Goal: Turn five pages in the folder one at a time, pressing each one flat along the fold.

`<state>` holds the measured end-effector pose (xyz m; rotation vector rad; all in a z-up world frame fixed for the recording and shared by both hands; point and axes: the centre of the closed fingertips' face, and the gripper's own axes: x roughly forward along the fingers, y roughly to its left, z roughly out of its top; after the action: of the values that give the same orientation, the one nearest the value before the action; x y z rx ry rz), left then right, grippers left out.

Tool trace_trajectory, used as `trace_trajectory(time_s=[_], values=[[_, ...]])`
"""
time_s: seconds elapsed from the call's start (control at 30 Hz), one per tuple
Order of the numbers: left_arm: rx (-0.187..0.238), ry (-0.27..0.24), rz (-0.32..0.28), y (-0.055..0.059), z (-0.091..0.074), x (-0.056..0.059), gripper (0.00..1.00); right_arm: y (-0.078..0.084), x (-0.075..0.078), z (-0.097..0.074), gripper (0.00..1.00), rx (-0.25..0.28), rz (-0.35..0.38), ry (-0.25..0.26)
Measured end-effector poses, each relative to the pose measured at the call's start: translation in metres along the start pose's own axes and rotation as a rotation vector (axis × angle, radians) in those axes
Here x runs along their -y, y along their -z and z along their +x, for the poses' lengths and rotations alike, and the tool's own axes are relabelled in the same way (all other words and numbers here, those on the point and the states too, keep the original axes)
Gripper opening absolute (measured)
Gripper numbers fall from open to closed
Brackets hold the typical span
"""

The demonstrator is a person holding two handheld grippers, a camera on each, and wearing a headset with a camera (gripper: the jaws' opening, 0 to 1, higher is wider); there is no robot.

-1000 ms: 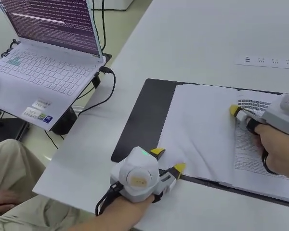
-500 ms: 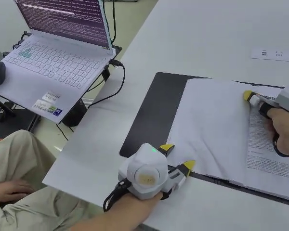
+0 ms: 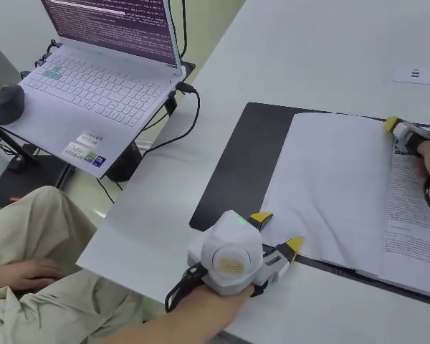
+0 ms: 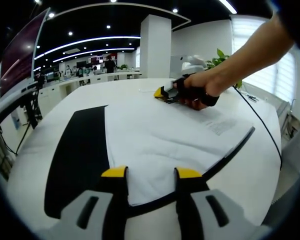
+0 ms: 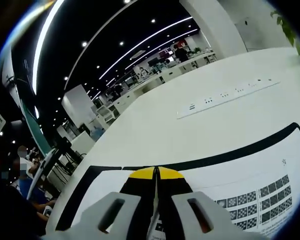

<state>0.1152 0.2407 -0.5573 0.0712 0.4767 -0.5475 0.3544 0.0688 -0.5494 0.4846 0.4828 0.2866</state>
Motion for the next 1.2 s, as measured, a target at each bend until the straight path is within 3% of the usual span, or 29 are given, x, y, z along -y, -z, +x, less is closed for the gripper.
trace_trajectory(time_s=[0.23,0.57,1.03,1.2], values=[[-0.001,0.001,0.001,-0.001,0.0,0.001,0.36,0.009,-0.002,-0.012,0.0,-0.014,0.007,-0.031],[-0.003,0.004,0.006,-0.001,0.0,0.001,0.36,0.028,-0.026,-0.046,0.0,-0.052,-0.02,-0.089],[-0.004,0.007,0.014,-0.001,-0.001,0.001,0.36,0.052,-0.054,-0.088,0.0,-0.076,0.022,-0.12],[-0.004,0.007,0.013,-0.001,-0.001,0.001,0.36,0.059,-0.056,-0.097,0.0,-0.08,0.048,-0.13]])
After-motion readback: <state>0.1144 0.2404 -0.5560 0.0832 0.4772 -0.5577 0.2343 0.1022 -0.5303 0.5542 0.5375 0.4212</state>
